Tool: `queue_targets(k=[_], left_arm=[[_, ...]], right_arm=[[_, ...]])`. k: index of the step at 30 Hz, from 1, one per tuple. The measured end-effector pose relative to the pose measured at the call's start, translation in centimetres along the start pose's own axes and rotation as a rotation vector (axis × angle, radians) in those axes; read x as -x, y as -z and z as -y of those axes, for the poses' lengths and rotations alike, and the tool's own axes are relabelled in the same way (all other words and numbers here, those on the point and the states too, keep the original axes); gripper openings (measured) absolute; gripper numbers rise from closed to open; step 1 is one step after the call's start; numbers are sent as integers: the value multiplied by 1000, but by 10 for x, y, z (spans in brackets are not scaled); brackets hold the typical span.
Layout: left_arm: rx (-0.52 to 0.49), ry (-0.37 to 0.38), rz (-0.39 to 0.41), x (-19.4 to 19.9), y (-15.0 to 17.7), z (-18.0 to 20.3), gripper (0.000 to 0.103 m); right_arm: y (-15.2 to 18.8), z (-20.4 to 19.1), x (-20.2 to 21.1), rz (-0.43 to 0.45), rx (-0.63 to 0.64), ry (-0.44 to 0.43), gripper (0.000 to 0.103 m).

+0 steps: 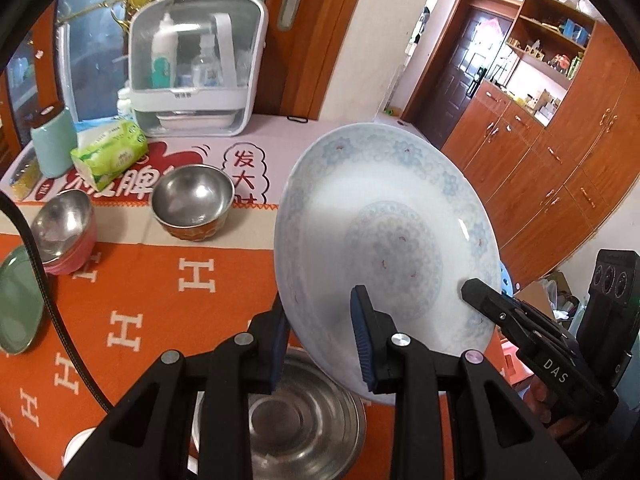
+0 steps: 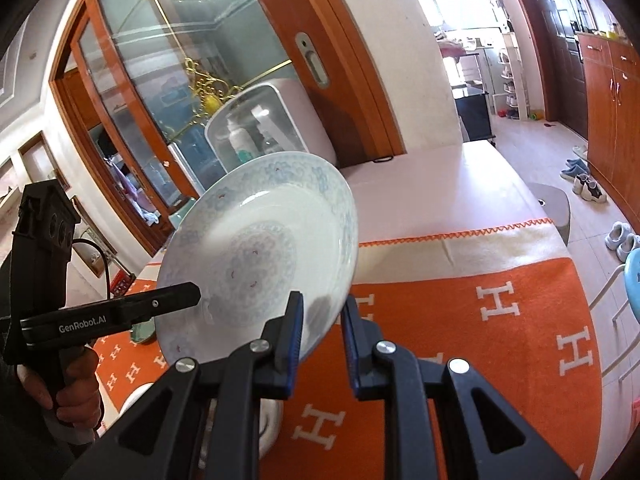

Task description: Organize plates and bowls

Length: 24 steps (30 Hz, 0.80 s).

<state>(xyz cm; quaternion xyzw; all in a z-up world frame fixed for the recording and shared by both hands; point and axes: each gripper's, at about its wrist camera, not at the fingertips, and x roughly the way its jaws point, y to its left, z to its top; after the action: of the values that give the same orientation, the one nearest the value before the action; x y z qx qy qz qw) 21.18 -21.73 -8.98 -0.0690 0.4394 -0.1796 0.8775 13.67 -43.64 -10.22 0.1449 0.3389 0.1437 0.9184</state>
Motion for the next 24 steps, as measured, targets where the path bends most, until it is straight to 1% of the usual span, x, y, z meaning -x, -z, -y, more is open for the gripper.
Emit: queue_targets(k=[9,19,24], left_arm=[[18,-29,49,55,29,-8,28],[61,-79,56,104,76,-25,28],[73,-98,53,122,97,-33,28]], right_arm=[[16,-35,28,14,47,-37,18],[43,-71,51,6,94,-103,18],[55,-88,58,-4,126,-124,18]])
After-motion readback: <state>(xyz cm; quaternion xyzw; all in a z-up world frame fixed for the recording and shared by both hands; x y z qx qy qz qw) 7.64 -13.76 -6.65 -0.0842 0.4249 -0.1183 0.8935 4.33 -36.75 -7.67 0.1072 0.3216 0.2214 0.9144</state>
